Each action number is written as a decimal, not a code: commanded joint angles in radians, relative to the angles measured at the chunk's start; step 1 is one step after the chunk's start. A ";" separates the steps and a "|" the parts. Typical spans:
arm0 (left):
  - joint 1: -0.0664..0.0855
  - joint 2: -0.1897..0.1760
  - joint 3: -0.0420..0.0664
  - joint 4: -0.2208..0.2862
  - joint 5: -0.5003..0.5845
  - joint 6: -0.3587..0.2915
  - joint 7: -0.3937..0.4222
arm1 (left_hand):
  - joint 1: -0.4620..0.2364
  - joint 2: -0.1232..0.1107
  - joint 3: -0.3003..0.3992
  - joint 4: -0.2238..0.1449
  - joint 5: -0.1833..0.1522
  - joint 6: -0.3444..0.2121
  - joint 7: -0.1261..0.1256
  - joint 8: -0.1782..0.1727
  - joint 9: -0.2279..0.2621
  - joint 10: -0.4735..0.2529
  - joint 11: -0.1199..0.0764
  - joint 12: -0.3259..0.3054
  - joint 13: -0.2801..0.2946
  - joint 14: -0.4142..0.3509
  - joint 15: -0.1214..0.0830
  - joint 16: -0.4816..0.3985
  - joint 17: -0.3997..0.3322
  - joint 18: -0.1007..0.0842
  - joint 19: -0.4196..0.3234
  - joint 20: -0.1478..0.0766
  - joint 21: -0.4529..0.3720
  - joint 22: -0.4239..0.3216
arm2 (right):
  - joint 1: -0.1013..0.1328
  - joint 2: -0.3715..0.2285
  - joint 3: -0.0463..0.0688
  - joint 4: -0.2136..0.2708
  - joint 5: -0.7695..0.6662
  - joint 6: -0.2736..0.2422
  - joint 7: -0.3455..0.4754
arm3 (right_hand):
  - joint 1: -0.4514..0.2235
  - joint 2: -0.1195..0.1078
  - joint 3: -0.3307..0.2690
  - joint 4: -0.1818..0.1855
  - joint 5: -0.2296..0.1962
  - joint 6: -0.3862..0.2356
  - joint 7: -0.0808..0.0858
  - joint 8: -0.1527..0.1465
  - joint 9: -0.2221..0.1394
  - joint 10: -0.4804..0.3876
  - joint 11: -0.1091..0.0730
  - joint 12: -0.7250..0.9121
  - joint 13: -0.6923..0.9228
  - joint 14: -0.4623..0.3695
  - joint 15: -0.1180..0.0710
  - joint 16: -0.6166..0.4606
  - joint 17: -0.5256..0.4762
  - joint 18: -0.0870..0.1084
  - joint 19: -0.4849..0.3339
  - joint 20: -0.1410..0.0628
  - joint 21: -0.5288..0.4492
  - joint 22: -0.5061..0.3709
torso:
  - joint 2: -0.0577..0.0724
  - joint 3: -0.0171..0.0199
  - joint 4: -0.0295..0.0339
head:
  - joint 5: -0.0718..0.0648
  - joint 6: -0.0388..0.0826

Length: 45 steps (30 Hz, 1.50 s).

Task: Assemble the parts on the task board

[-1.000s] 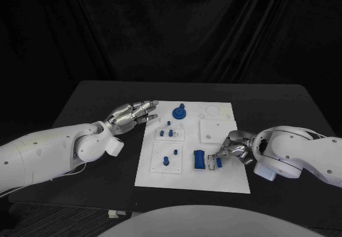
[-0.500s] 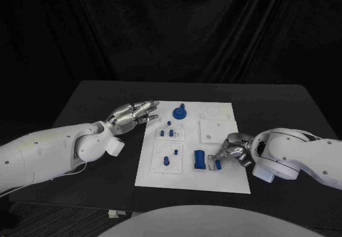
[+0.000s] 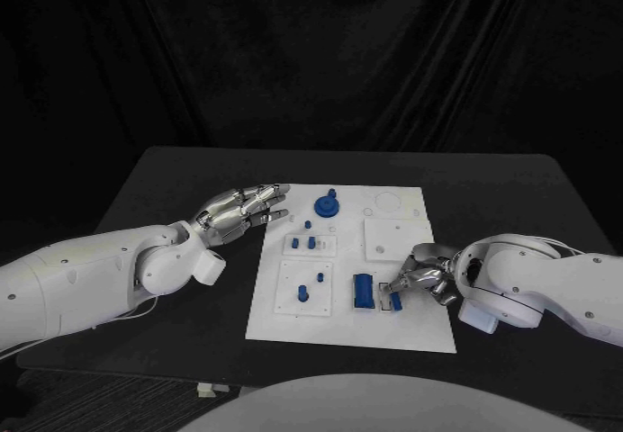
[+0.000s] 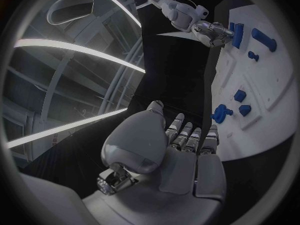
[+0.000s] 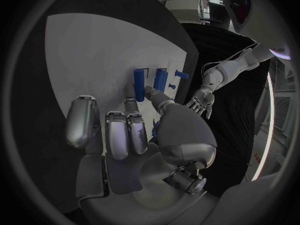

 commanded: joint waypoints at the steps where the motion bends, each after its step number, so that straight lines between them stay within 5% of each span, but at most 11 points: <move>1: -0.002 0.000 0.001 0.001 -0.001 0.020 0.014 | -0.007 -0.003 -0.001 0.007 -0.006 0.003 0.025 -0.005 0.001 -0.001 0.006 0.001 0.001 0.003 0.007 0.003 0.001 0.008 0.003 0.006 0.003 0.000 | -0.004 -0.003 -0.001 0.006 0.002 0.000 -0.013 | -0.009 0.000 -0.006 0.012 -0.008 -0.002 -0.003 0.005 0.001 0.108 -0.007 0.003 0.263 0.079 -0.009 -0.004 0.120 0.021 -0.007 0.001 -0.006 0.161 | 0.000 0.0001 -0.0004 | 0.002 0.000; 45: -0.004 0.005 0.001 -0.006 -0.001 0.027 0.003 | -0.004 0.003 0.004 0.004 0.002 0.003 0.024 -0.006 0.001 -0.002 0.006 0.001 0.001 0.003 0.008 0.004 0.001 0.008 0.004 0.007 0.004 0.001 | -0.004 0.001 -0.001 0.011 0.002 -0.028 -0.031 | -0.027 -0.001 -0.028 0.051 -0.026 -0.013 -0.001 0.006 -0.001 0.108 -0.006 0.003 0.263 0.077 -0.008 -0.008 0.108 0.023 -0.010 0.000 -0.019 0.157 | 0.000 0.0001 0.0003 | -0.001 0.000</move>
